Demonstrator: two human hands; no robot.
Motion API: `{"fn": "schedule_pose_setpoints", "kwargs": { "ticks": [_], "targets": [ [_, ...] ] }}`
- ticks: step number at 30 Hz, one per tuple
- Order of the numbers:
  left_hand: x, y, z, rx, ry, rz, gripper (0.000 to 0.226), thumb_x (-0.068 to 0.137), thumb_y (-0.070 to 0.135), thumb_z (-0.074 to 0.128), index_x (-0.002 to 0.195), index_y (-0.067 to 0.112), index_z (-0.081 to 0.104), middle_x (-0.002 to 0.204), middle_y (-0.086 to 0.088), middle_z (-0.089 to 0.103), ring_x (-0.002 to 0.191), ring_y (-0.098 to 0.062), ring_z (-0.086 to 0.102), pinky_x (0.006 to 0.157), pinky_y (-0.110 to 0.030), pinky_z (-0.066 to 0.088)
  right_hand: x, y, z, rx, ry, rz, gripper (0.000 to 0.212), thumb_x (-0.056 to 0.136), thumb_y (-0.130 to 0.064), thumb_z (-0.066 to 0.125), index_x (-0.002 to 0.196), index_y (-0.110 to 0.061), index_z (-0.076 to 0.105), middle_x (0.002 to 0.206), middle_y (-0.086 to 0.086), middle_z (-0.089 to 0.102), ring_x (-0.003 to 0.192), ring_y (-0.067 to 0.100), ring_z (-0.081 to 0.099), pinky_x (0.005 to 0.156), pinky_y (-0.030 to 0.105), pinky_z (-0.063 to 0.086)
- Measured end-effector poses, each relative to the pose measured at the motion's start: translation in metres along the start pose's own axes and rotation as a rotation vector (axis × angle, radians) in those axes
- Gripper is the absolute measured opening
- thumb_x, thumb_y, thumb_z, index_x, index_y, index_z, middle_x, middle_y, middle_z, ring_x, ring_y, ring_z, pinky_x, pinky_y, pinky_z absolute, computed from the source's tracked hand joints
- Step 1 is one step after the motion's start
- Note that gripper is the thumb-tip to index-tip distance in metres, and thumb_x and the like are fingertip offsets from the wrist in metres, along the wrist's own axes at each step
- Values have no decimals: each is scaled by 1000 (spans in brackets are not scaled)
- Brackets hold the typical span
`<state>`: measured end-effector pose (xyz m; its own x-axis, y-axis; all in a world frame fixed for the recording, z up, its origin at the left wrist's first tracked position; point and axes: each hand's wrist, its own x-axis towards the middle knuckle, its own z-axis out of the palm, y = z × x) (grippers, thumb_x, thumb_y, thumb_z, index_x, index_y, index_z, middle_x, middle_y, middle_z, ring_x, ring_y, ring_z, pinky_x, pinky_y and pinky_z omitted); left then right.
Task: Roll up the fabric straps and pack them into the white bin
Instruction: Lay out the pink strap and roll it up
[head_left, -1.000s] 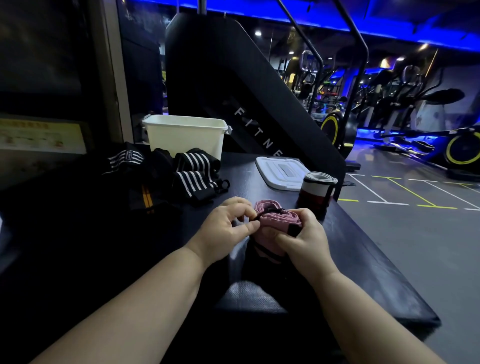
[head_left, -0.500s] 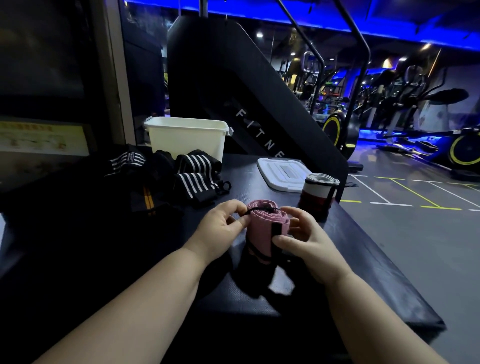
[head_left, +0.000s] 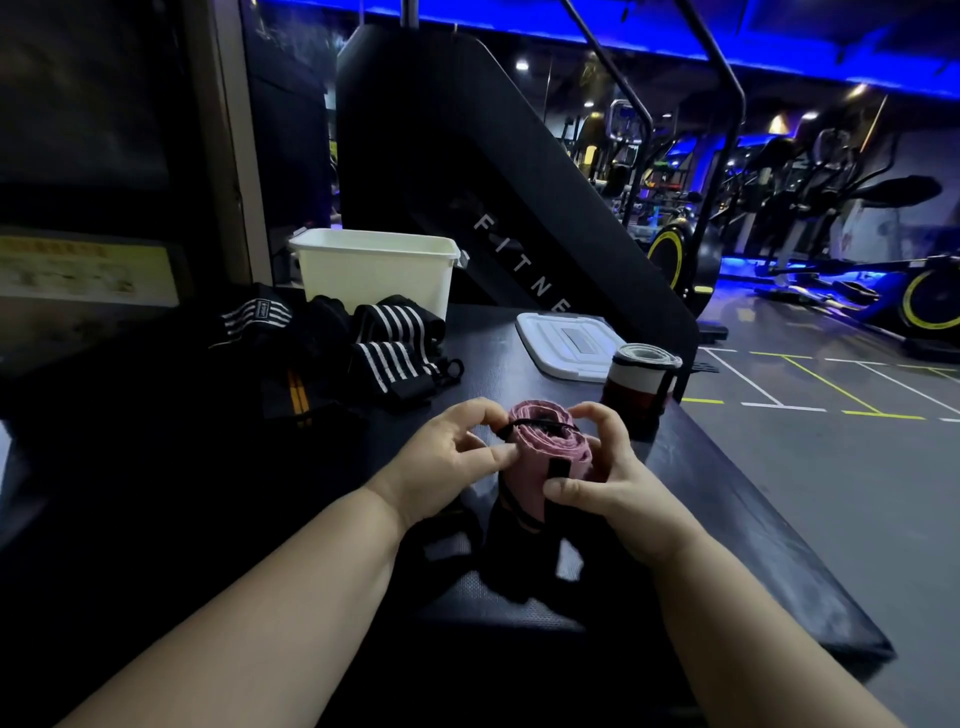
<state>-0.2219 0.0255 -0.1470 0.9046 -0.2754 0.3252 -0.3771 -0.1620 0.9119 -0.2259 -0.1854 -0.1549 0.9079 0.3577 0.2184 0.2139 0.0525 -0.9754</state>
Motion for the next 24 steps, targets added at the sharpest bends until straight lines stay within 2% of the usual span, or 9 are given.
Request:
{"fn": "schedule_pose_setpoints", "kwargs": {
  "ticks": [2,4,7,10,12,15,19,21,24],
  "targets": [
    [1,1,-1,18,-2,3,23,76,31,72,94,20,62,78,-4,57,73,-19,51,71,-31,44,1,0,-1,-5,-19,-8,89,51,-19,89,128,-29,46,124,6,64,109,21,65,84,29,53],
    [2,0,0,33,0,4,17,80,27,75,91,20,62,78,-8,56,72,-20,50,72,-30,42,2,0,-1,-35,-59,-22,91,51,-26,94,131,-24,51,125,4,65,115,19,62,91,28,51],
    [4,0,1,18,-1,-7,16,84,21,74,90,13,62,73,-12,53,69,-21,45,71,-33,38,2,-2,1,-47,-55,-22,84,52,-32,94,126,-21,57,124,5,67,116,19,61,96,30,49],
    [4,1,2,-21,9,6,19,84,16,75,90,4,61,73,-13,52,71,-23,43,72,-34,37,2,-1,1,-56,-7,-19,89,46,-42,95,124,-22,56,122,7,67,115,21,61,99,38,48],
    [4,0,3,-62,17,0,14,83,13,75,85,8,62,74,-14,53,71,-23,45,73,-32,39,2,0,1,-54,-21,-7,85,48,-34,95,121,-20,53,118,6,68,109,20,62,96,37,50],
    [3,0,4,-113,-1,-13,16,75,24,78,80,20,64,74,-14,59,71,-21,52,75,-31,42,1,-3,0,-39,-55,23,72,52,-17,86,112,-18,46,105,4,66,96,14,63,81,27,52],
    [3,0,6,-160,-39,-37,16,82,13,75,83,15,59,56,10,60,51,-1,51,57,-11,40,0,-6,2,-26,-48,31,64,58,-1,75,110,-16,40,101,4,61,83,8,64,66,22,52],
    [3,0,6,-167,-44,-23,13,82,13,71,84,16,59,57,13,61,51,3,53,55,-9,40,0,-4,2,-45,-36,21,72,56,-2,78,115,-17,40,104,3,62,86,8,64,69,21,52],
    [3,1,6,-151,-42,7,17,78,23,79,83,24,62,67,12,63,61,-14,50,61,-21,41,1,-1,3,-60,-23,4,84,51,-7,84,121,-25,42,108,-4,65,96,7,64,77,21,51]
  ]
}}
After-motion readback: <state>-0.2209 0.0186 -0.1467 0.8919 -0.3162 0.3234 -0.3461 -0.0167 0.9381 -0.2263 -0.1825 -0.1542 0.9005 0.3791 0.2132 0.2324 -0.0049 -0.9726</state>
